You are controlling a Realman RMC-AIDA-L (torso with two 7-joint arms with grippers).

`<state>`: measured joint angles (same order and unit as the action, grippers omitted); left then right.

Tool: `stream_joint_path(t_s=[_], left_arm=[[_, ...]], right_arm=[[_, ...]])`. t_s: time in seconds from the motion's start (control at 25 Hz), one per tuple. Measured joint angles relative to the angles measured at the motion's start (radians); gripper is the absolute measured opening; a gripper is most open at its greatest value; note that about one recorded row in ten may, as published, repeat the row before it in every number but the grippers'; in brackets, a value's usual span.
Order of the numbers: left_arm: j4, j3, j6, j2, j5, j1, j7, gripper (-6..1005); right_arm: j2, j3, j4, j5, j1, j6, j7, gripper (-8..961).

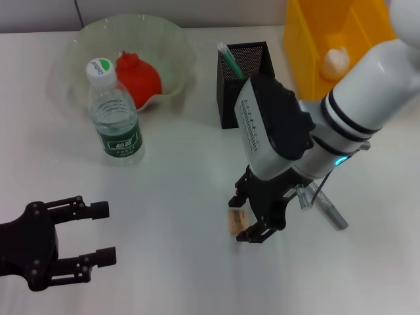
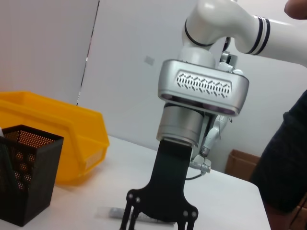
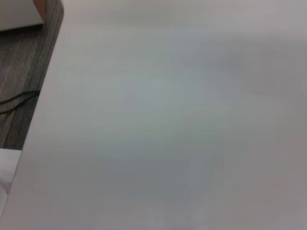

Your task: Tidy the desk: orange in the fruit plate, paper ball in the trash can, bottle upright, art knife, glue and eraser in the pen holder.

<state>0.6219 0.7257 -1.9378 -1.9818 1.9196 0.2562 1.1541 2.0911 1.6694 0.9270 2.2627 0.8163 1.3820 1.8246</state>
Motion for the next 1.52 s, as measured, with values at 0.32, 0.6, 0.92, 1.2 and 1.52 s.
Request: stream_joint_path(t_s=[0.32, 0.6, 0.92, 1.2, 1.52], left_arm=[[0.003, -0.019, -0.020, 0.000, -0.001, -0.004, 0.000, 738], [0.007, -0.023, -0.024, 0.000, -0.003, -0.005, 0.000, 738], [0.010, -0.055, -0.048, 0.001, -0.006, 0.002, 0.018, 738], [0.009, -0.060, -0.052, 0.002, -0.007, 0.017, 0.060, 739], [0.009, -0.065, -0.052, 0.011, -0.007, 0.031, 0.090, 738]], right_arm=[[0.001, 0.071, -0.010, 0.000, 0.008, -0.049, 0.025, 470], [0.001, 0.058, 0.046, 0.000, -0.006, -0.025, 0.042, 412], [-0.007, -0.299, 0.342, 0.009, -0.094, -0.026, 0.181, 398], [-0.008, -0.405, 0.290, 0.006, -0.082, -0.264, 0.222, 449], [-0.005, -0.393, 0.258, 0.006, -0.075, -0.324, 0.251, 553]])
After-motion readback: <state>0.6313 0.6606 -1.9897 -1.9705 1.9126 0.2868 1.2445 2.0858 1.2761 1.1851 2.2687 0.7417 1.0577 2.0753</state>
